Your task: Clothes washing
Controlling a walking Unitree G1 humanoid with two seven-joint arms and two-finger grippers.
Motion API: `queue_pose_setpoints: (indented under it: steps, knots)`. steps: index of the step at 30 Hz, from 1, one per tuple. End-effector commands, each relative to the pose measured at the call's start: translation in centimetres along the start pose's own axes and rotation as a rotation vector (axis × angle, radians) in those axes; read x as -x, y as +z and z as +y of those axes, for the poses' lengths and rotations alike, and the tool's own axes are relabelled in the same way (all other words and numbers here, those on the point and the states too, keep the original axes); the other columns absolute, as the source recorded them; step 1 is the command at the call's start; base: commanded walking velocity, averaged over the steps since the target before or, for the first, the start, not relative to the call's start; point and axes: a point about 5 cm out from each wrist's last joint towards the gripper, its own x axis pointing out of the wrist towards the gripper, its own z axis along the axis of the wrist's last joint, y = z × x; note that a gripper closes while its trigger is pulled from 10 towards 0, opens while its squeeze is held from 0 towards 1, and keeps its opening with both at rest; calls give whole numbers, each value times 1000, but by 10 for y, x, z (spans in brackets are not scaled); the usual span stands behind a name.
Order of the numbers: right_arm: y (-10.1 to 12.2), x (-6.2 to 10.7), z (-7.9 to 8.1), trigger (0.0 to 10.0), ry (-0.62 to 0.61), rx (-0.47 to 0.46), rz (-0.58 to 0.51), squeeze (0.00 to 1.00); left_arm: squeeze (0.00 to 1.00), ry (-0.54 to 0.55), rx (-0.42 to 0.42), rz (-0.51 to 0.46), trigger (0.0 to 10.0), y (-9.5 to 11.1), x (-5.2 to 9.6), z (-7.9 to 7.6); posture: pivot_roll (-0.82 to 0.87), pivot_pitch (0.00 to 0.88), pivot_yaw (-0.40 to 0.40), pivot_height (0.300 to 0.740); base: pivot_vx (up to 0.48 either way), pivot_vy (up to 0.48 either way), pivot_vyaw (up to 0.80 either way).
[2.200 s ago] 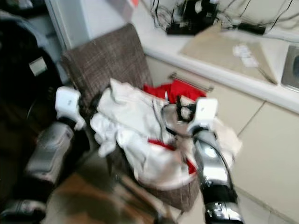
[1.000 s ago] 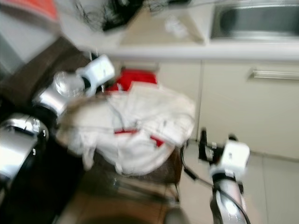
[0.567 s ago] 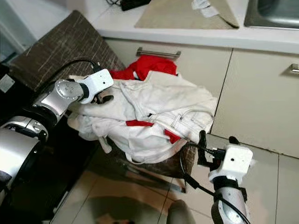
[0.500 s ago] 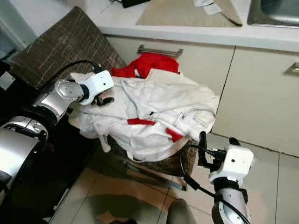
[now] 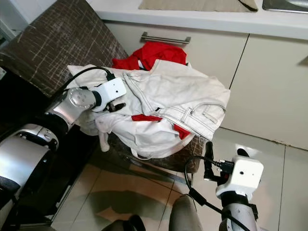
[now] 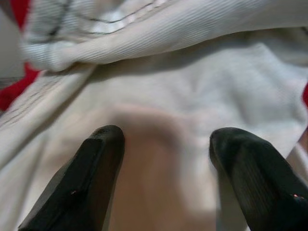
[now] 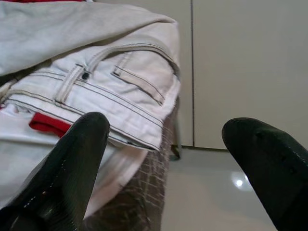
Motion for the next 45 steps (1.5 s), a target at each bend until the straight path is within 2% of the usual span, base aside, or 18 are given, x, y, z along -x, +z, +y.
queue_pose_setpoints:
  steps: [1, 3, 10, 14, 15, 16, 17, 21, 23, 24, 25, 32, 35, 36, 37, 38, 39, 45]
  knots:
    - [0, 4, 3, 10000, 0, -9, 18, 0, 0, -8, -2, 18, 10000, -9, -2, -10, -551, 272, 227, 736, 0, 0, 0]
    - [0, 4, 1, 10000, -1, -5, 25, 0, 0, -13, -28, 15, 10000, -12, -7, -24, -548, 275, 221, 736, 0, 0, 0]
    - [4, 1, 4, 10000, 16, -6, 23, 0, 0, -47, -46, 42, 10000, -18, -14, -49, -548, 274, 207, 736, 0, 0, 0]
    - [5, 0, 6, 10000, 36, -6, 23, 0, 0, -28, 12, 32, 10000, -13, -19, -59, -549, 271, 195, 736, 0, 0, 0]
    - [6, -1, 6, 10000, 43, -4, 24, 0, 0, -12, 76, 24, 10000, -10, -22, -62, -556, 269, 187, 736, 0, 0, 0]
    - [6, -1, 6, 10000, 43, -4, 24, 0, 0, -12, 76, 24, 10000, -10, -22, -62, -556, 269, 187, 736, 0, 0, 0]
    - [7, -2, 6, 10000, 47, -1, 25, 0, 0, 5, 255, -10, 0, -5, -25, -67, -564, 266, 182, 736, 0, 0, 0]
    - [7, -1, 5, 10000, 46, 1, 29, 0, 0, 27, 481, -66, 0, 4, -29, -70, -573, 256, 181, 736, 0, 0, 0]
    - [7, -1, 5, 10000, 46, 1, 29, 0, 0, 27, 481, -66, 0, 4, -29, -70, -573, 256, 181, 736, 0, 0, 0]
    - [7, -1, 4, 10000, 45, 1, 30, 0, 0, 32, 516, -77, 0, 6, -29, -70, -573, 256, 181, 736, 0, 0, 0]
    - [7, -2, 5, 10000, 46, -2, 34, 0, 0, 31, 598, -109, 0, 11, -31, -72, -575, 245, 179, 736, 0, 0, 0]
    - [6, -4, 5, 10000, 50, -6, 40, 0, 0, 1, 670, -141, 0, 20, -34, -79, -573, 237, 176, 736, 0, 0, 0]
    - [5, -4, 6, 10000, 55, -9, 45, 0, 0, 2, 769, -165, 0, 25, -35, -78, -570, 239, 176, 736, 0, 0, 0]
    - [5, -4, 6, 10000, 55, -10, 47, 0, 0, 11, 838, -177, 0, 26, -35, -75, -569, 239, 177, 736, 0, 0, 0]
    - [5, -4, 6, 10000, 55, -10, 47, 0, 0, 11, 838, -177, 0, 26, -35, -75, -569, 239, 177, 736, 0, 0, 0]
    - [3, -6, 6, 10000, 53, -14, 52, 0, 0, 16, 921, -194, 0, 28, -35, -72, -565, 238, 177, 736, 0, 0, 0]
    - [3, -6, 6, 10000, 53, -14, 52, 0, 0, 16, 921, -194, 0, 28, -35, -72, -565, 238, 177, 736, 0, 0, 0]
    - [4, -10, 7, 10000, 56, -21, 49, 0, 0, 22, 1093, -240, 0, 39, -36, -68, -559, 237, 177, 736, 0, 0, 0]
